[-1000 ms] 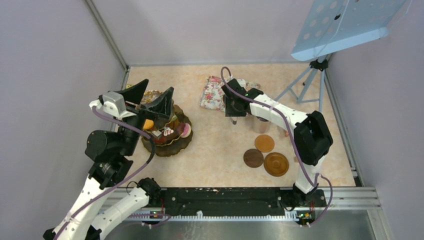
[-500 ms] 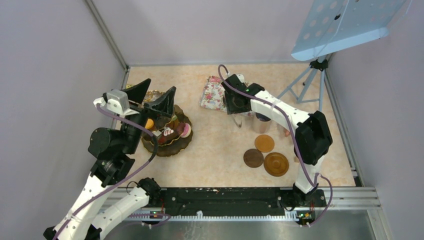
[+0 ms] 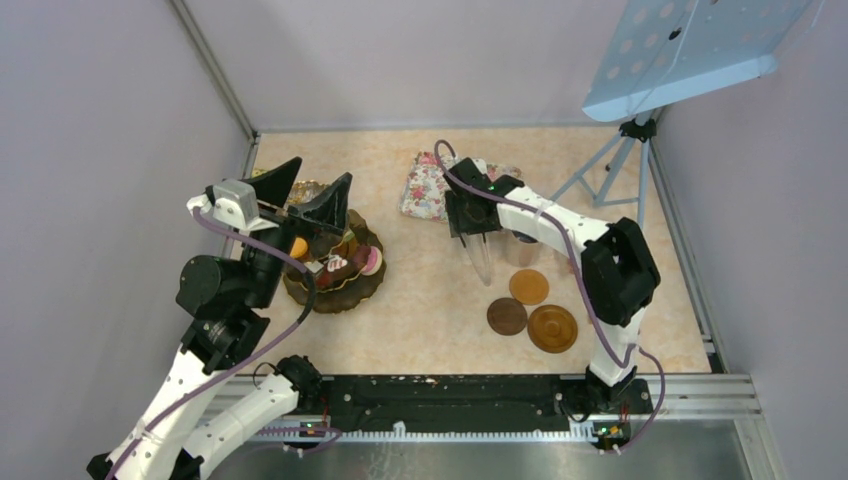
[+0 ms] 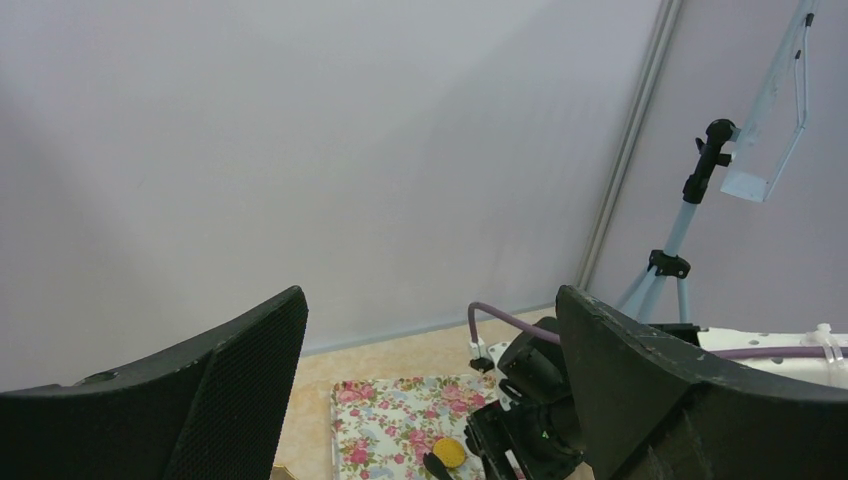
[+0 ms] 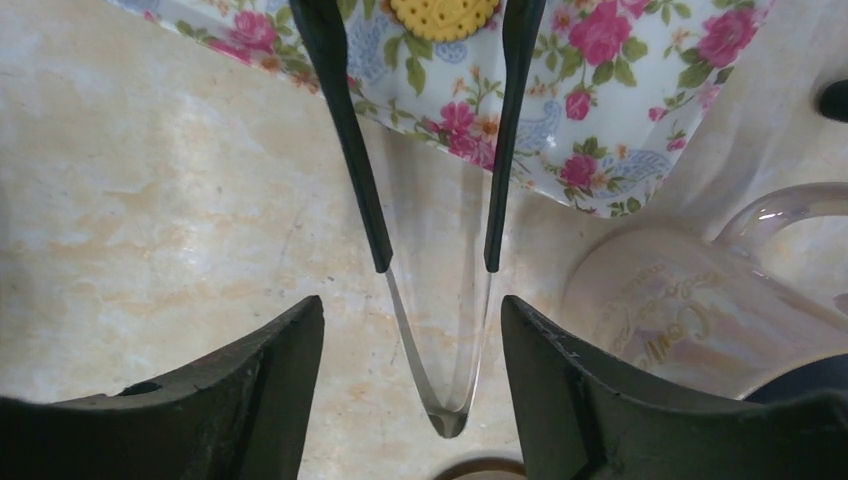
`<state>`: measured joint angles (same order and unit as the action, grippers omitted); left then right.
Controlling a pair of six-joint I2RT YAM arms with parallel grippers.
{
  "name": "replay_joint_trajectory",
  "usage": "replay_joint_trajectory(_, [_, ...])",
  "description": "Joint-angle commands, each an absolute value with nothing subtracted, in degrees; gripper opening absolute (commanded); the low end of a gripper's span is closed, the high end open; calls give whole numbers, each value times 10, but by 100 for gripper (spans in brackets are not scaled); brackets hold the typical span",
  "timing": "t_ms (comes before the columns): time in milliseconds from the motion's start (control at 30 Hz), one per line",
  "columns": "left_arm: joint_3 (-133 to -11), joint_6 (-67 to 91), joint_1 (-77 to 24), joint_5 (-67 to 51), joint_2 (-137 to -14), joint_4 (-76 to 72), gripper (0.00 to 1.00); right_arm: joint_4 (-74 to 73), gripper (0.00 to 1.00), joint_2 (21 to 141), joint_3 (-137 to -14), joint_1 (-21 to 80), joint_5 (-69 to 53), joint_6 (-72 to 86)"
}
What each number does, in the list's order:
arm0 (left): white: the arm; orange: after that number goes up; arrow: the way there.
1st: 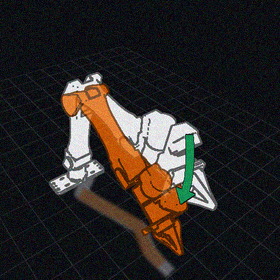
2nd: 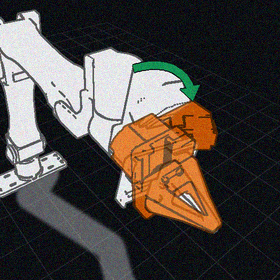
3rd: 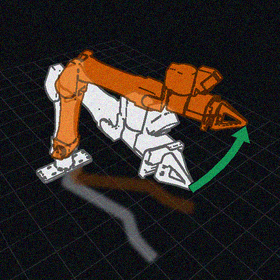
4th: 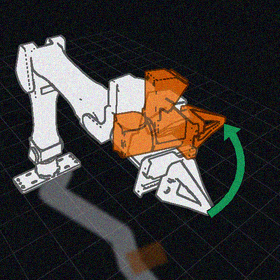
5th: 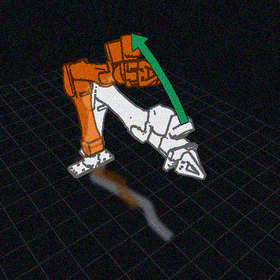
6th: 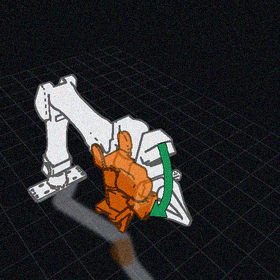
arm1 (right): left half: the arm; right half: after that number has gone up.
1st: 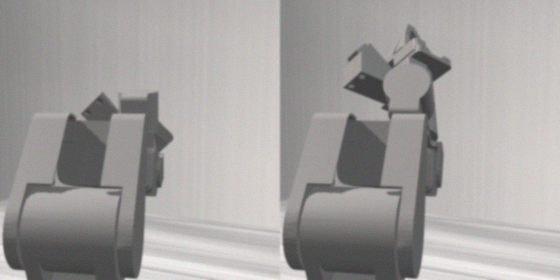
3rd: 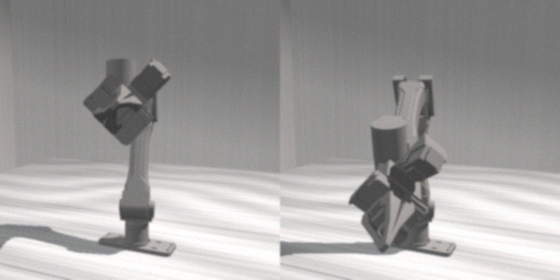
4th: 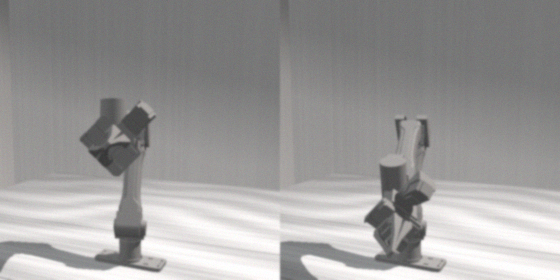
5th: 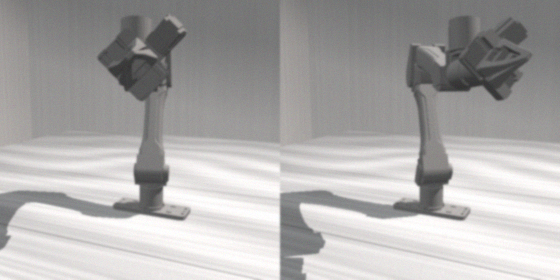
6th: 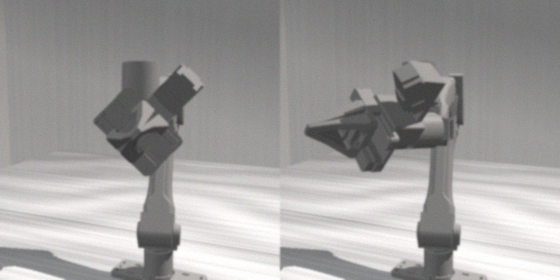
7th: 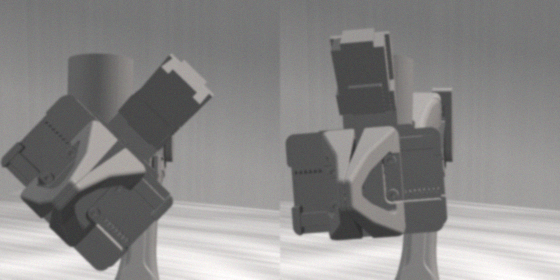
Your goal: Serve the afternoon tea
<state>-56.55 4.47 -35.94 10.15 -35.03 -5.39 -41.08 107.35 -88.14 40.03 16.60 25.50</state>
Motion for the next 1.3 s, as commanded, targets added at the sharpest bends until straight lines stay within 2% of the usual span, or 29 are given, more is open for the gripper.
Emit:
replay_joint_trajectory(0, [-563,40,-361,105,-357,-76,99,-357,66,1053,-826,410,165,253])
replay_joint_trajectory(233, [-563,40,-361,102,-362,-76,99,-301,67,1037,-745,427,183,236])
replay_joint_trajectory(633, [-563,42,-360,102,-363,-76,99,-79,59,999,-575,451,259,242])
replay_joint_trajectory(800, [-563,41,-361,102,-362,-76,99,-5,59,993,-522,451,279,240])
replay_joint_trajectory(900, [-563,40,-360,104,-363,-76,99,28,56,997,-508,451,292,234])
replay_joint_trajectory(1100, [-563,39,-361,104,-365,-76,99,-19,41,985,-531,451,292,230])
replay_joint_trajectory(1267, [-562,37,-361,105,-364,-76,99,-134,39,968,-605,450,277,240])
